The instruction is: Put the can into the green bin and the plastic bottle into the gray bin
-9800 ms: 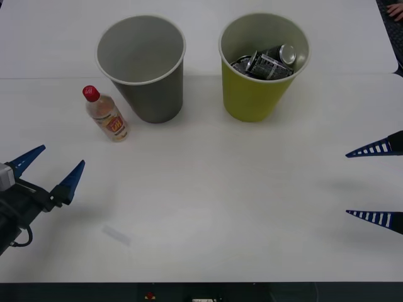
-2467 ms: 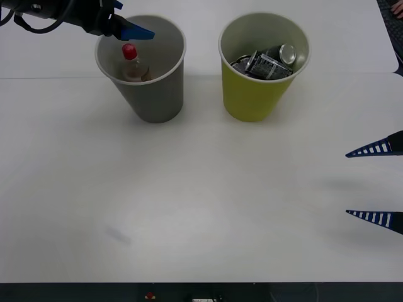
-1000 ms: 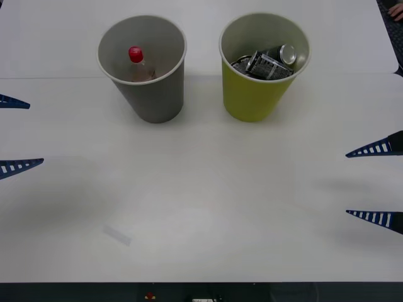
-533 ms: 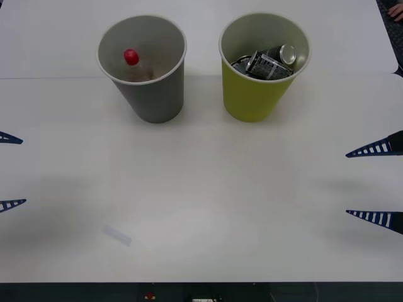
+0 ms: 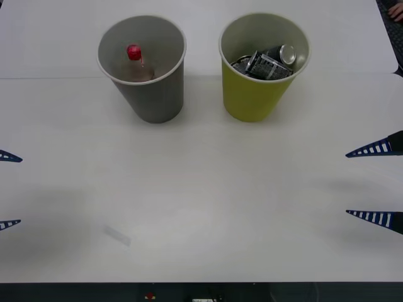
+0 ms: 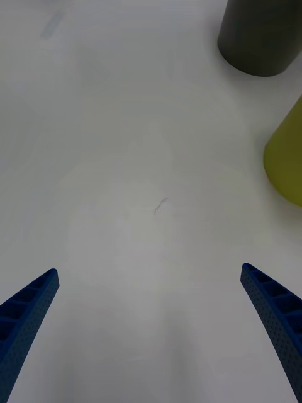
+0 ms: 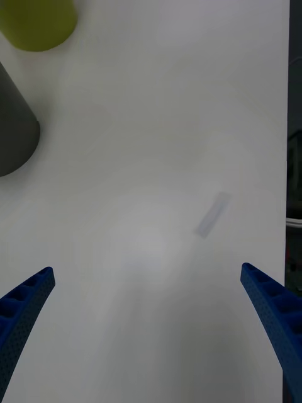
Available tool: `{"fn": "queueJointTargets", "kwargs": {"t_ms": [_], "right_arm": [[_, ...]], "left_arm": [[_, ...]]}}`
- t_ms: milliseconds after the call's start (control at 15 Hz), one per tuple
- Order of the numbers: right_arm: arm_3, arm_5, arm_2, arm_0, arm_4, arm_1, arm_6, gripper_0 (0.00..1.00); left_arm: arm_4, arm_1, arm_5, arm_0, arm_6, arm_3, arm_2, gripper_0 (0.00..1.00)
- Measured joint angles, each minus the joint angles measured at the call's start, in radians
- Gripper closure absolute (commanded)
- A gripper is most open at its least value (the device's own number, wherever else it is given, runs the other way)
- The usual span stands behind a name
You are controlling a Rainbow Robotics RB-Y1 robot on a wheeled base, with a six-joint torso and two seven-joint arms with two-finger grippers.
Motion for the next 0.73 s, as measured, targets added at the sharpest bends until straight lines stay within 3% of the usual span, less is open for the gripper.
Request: {"fn": "queueJointTargets", "kwargs": {"t_ms": [733], "right_arm": [[0.000, 0.000, 0.000, 0.000, 0.000, 0.000, 0.000, 0.00]], "left_arm": [[-0.057, -0.093, -0.062, -0.007, -0.053, -0.017, 0.012, 0.00]]}}
